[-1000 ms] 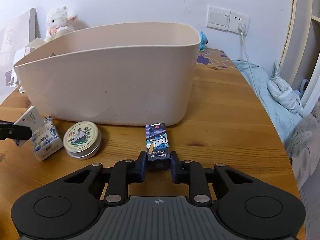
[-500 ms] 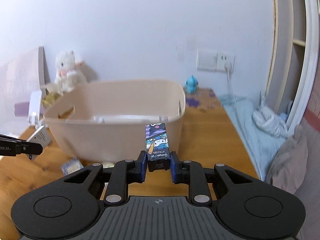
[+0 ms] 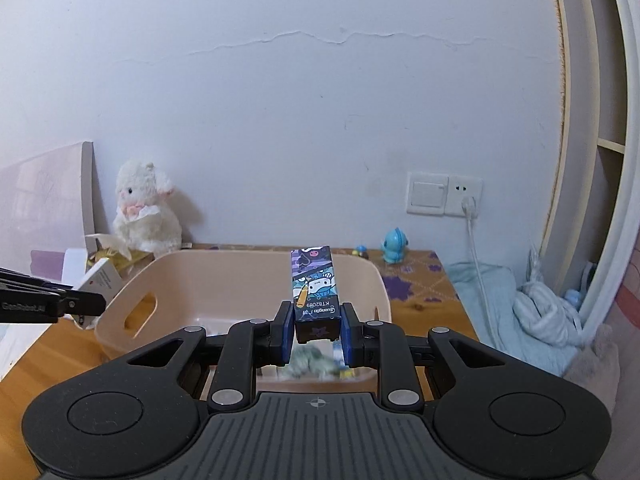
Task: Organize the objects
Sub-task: 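Lower both held boxes into the beige basket and open both tools, then grasp the blue-white tea box with the left tool while the right tool grasps the round tin, then lower the tea box and tin into the beige basket and open both tools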
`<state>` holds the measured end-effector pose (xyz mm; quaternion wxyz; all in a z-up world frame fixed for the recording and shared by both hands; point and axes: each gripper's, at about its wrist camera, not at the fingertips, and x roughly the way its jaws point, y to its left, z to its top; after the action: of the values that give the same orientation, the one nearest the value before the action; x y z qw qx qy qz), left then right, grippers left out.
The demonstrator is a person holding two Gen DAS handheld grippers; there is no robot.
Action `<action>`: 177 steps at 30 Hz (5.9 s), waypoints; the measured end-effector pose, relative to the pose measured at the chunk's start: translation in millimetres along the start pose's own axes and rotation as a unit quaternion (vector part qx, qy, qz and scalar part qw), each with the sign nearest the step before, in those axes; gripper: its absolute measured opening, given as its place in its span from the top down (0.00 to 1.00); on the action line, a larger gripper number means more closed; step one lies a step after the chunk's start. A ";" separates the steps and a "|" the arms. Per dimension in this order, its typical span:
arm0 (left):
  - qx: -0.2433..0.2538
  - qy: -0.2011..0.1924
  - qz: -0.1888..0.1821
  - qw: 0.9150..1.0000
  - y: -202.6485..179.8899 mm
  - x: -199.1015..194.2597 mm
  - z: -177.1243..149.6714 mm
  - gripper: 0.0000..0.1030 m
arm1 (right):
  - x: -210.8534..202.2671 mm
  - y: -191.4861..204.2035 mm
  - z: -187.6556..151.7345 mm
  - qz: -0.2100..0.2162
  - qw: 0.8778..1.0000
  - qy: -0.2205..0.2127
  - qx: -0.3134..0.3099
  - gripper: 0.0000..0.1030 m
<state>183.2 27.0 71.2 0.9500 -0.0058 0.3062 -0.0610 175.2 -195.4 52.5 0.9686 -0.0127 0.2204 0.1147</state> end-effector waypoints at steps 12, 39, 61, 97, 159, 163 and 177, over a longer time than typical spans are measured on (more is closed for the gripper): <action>0.049 0.082 0.033 0.995 -9.8 99.9 12.1 0.85 | 77.2 16.6 2.4 -0.007 0.996 0.085 -0.031 0.78; 0.071 0.065 0.038 0.995 -18.5 66.7 13.6 0.15 | 34.1 20.5 7.6 -0.028 0.997 0.071 -0.029 0.00; 0.082 0.103 0.015 0.991 5.6 27.6 -67.4 0.05 | 12.4 45.0 -75.9 -0.024 0.986 0.154 -0.059 0.00; 0.032 0.143 -0.034 0.989 2.3 92.1 -96.8 0.05 | 81.3 62.0 -121.5 0.007 0.976 0.208 -0.059 0.00; 0.060 0.031 0.006 0.998 -4.0 -12.7 -39.6 0.37 | -27.8 31.7 -30.7 -0.003 0.999 0.043 -0.019 0.50; 0.067 0.005 0.019 0.998 -7.4 -10.5 -17.5 0.37 | -25.9 25.6 -11.7 -0.011 1.000 0.019 -0.016 0.50; 0.075 0.028 0.052 0.995 -23.8 76.7 20.6 0.37 | 45.1 16.2 9.7 -0.024 0.999 0.035 -0.011 0.50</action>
<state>254.2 -6.3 44.5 0.9406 0.0829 0.3274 -0.0345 215.2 -169.1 42.3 0.9626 -0.0324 0.2521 0.0935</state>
